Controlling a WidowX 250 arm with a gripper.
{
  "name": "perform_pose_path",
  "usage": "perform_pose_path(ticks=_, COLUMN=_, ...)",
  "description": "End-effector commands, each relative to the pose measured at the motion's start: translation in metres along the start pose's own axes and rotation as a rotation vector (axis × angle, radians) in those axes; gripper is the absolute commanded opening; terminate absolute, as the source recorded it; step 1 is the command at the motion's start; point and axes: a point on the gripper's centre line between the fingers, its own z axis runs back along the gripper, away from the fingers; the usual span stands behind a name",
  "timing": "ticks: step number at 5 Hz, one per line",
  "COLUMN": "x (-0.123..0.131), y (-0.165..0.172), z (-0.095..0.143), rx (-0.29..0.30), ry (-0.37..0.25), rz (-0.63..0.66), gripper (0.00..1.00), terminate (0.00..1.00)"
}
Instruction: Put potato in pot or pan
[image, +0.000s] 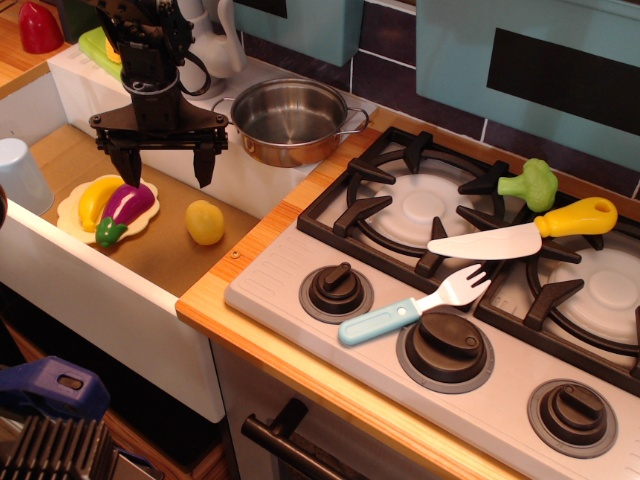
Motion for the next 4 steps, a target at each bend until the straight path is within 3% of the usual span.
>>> perform_pose_path(ticks=1, x=0.0, y=0.0, z=0.0, rx=0.0, ry=0.0, rz=0.0, gripper=1.0, terminate=0.0)
perform_pose_path(ticks=4, x=0.007, y=-0.008, z=-0.03, rx=-0.09, ry=-0.033, rz=0.027, gripper=1.0, terminate=0.0)
